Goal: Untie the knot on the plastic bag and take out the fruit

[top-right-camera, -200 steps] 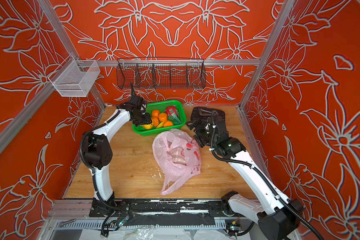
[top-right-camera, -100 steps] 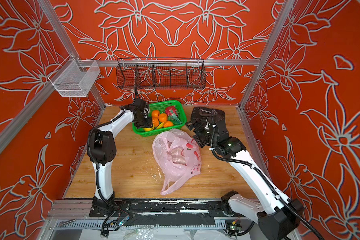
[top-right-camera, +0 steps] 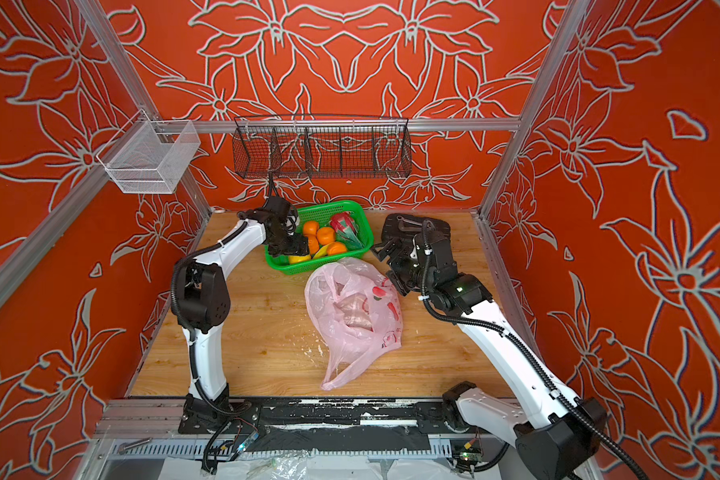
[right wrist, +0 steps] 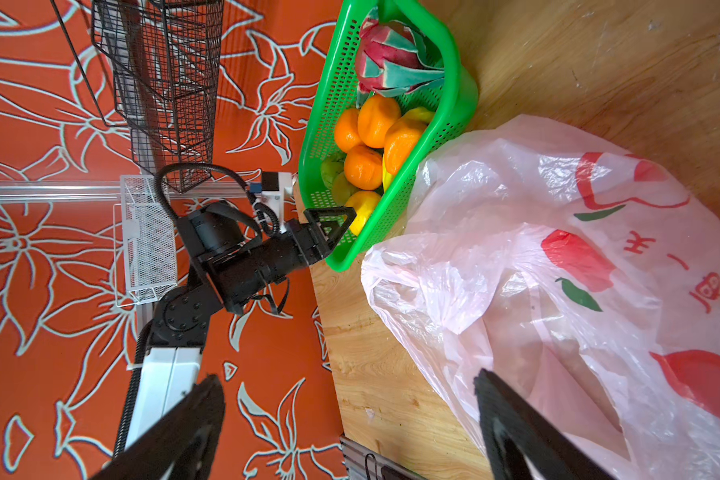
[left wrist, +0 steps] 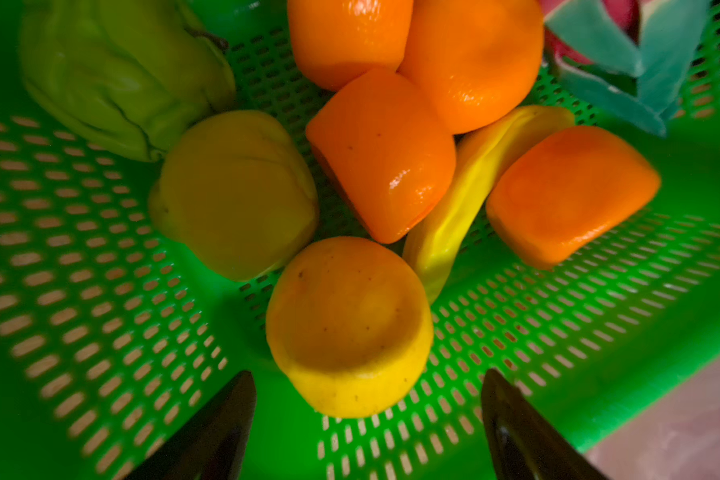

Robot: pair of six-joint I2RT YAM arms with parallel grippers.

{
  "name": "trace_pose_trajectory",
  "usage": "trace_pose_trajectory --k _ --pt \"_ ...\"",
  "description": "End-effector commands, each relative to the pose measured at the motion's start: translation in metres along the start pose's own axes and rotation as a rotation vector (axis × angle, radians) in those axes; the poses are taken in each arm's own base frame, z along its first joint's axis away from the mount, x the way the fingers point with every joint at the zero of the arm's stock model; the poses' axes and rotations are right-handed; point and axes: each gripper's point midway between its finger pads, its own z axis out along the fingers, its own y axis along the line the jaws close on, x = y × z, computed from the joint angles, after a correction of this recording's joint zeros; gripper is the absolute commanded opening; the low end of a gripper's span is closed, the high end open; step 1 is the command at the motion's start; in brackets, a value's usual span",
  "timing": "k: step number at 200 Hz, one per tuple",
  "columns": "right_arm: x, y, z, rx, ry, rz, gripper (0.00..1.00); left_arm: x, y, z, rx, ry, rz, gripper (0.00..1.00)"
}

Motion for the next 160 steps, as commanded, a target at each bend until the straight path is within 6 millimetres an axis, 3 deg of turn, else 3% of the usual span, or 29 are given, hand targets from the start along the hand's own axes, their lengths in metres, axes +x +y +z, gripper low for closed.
trace_pose_trajectory --k 1,44,84,116,142,160 --pt "-0.015 0.008 -0.015 0.010 -0.077 -0.059 0.96 -0.018 -0.010 -0.061 0.020 -0.132 -0.012 0.85" --pt "-0.052 -0.023 -0.033 0.158 -0.249 -0.158 0.97 -0.013 -0.029 -0.141 0.108 -0.302 -0.062 0.86" --pt "-0.091 -0.076 -0.050 0.353 -0.397 -0.194 0.97 0.026 -0.029 -0.191 0.145 -0.454 -0.109 0.87" --pt "-0.113 -0.122 -0.056 0.502 -0.442 -0.246 0.97 0.080 0.001 -0.187 0.035 -0.490 -0.173 0.88" --pt "-0.131 -0.171 -0.068 0.721 -0.518 -0.313 0.97 0.117 0.033 -0.160 -0.092 -0.517 -0.212 0.93" --pt "-0.146 -0.195 -0.062 0.820 -0.554 -0.452 0.97 0.135 0.054 -0.141 -0.185 -0.532 -0.183 0.99"
